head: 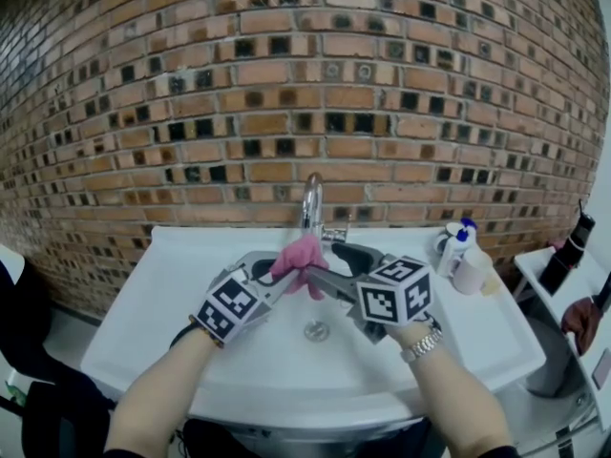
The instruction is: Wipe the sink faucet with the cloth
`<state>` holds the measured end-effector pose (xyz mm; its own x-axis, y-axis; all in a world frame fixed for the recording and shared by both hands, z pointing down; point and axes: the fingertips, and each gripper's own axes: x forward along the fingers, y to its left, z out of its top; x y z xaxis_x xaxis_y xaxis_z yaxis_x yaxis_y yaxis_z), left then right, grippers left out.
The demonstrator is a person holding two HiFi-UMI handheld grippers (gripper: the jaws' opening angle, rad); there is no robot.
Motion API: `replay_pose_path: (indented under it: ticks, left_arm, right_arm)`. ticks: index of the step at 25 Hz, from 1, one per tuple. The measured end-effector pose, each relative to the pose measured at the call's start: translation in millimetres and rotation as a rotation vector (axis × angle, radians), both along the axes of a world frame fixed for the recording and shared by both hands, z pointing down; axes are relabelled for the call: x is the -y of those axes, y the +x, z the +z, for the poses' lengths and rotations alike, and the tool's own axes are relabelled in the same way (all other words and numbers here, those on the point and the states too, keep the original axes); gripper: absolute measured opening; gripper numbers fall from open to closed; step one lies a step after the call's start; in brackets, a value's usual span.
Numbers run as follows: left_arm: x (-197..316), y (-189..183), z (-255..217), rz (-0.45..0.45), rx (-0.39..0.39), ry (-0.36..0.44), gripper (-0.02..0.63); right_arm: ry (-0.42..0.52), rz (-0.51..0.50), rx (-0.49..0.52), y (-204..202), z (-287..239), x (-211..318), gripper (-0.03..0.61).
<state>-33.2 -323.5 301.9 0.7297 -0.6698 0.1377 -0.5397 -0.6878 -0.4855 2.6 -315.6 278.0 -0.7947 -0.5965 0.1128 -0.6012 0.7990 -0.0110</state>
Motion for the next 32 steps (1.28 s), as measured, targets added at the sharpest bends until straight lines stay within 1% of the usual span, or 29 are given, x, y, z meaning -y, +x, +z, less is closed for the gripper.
replay_pose_path:
  ticks: [4,7,11,14,16,19,21,24,26,29,32]
  left_arm:
    - [-21,4,-5,0.060,-0.009,0.014,0.055]
    - [-34,8,-10,0.101,-0.014,0.023,0.055]
    - [-47,11,-12,0.145,-0.019,0.029,0.055]
    - [-51,13,-10,0.170,-0.006,0.039,0.055]
    - [-53,14,-10,0.173,0.001,0.046,0.055]
    - [-54,13,-12,0.157,-0.003,0.055,0.057]
    - [-52,11,-12,0.141,-0.002,0.063,0.063]
    - [-47,7,-10,0.113,-0.012,0.058,0.089]
    - [-40,0,-6,0.085,-0.035,0.034,0.115]
    - [-25,-15,2,0.031,-0.094,-0.007,0.115]
    - [-14,-22,6,-0.005,-0.141,-0.024,0.115]
  right_arm:
    - [-0.046,-0.104,0.041,-7,-4,-14,0.314]
    - [-0.102,-0.182,0.085,-11,-1,-21,0.316]
    - [-0.165,-0.252,0.139,-12,0,-28,0.315]
    - [-0.167,-0.289,0.149,-15,-2,-36,0.310]
    - [-0.154,-0.300,0.139,-16,-4,-40,0.231]
    - [-0.136,-0.309,0.127,-18,-5,-45,0.163]
    - [-0.111,-0.296,0.104,-18,-5,-45,0.130]
    - [-0.047,-0.247,0.062,-16,-8,-42,0.106]
    - [0.013,-0.200,0.047,-13,-15,-38,0.100]
    - [0.123,-0.126,0.020,-8,-29,-33,0.098]
    - [0.234,-0.042,-0.049,-7,-36,-28,0.098]
